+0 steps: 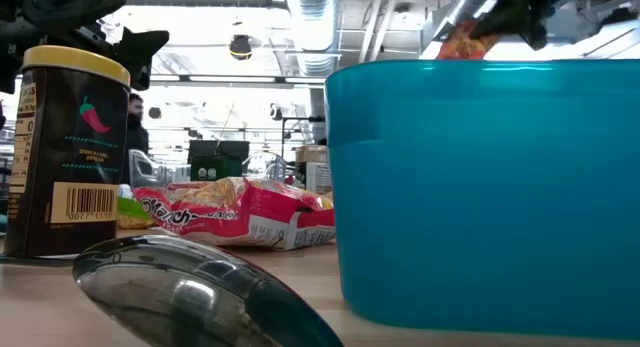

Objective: Pick & Place Food Item
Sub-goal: Put the orange seasoning pack into the blue bin

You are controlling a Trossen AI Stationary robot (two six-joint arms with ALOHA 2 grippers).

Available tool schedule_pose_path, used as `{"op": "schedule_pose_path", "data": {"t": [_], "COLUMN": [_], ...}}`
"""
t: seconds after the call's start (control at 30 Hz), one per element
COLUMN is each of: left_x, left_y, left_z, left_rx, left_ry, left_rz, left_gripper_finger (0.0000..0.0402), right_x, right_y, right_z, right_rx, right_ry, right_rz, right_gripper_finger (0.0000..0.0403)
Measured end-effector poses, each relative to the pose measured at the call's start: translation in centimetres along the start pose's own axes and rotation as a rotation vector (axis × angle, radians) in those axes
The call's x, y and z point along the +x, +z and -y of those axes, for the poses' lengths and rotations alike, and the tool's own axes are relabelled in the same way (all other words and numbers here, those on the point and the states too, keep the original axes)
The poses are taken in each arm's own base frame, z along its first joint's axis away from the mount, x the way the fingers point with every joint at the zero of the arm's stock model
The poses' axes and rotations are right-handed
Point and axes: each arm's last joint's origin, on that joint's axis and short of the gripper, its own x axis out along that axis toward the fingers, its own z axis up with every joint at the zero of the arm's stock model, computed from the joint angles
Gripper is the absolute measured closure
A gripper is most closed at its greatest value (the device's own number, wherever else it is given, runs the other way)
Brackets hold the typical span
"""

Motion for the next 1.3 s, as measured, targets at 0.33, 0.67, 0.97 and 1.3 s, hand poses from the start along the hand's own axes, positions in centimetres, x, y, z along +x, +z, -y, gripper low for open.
{"op": "schedule_pose_path", "data": {"t": [0.33,0.67,0.97,1.3], "left_x": [0.0,0.0,0.0,0.0], "left_y": [0.0,0.0,0.0,0.0], "left_z": [0.0,0.0,0.0,0.0], "left_rx": [0.0,0.0,0.0,0.0], "left_ry": [0.001,0.0,0.0,0.0], "left_rz": [0.0,0.0,0.0,0.001], "left_gripper_finger": [0.0131,0.0131,0.0131,0.0131], "right_x": [-1.3,-1.7,-0.5,0.0], "right_y": [1.1,0.7,0.2,0.2], "right_z": [-2.3,-4.1,-6.6,-9.2], "right_rx": [-0.085,-0.132,-0.244,-0.292], "right_ry": [0.164,0.285,0.37,0.431], "right_rz": [0.052,0.03,0.02,-0.022], "right_gripper_finger": [0.0403,0.0403,0.0403,0.0403]}}
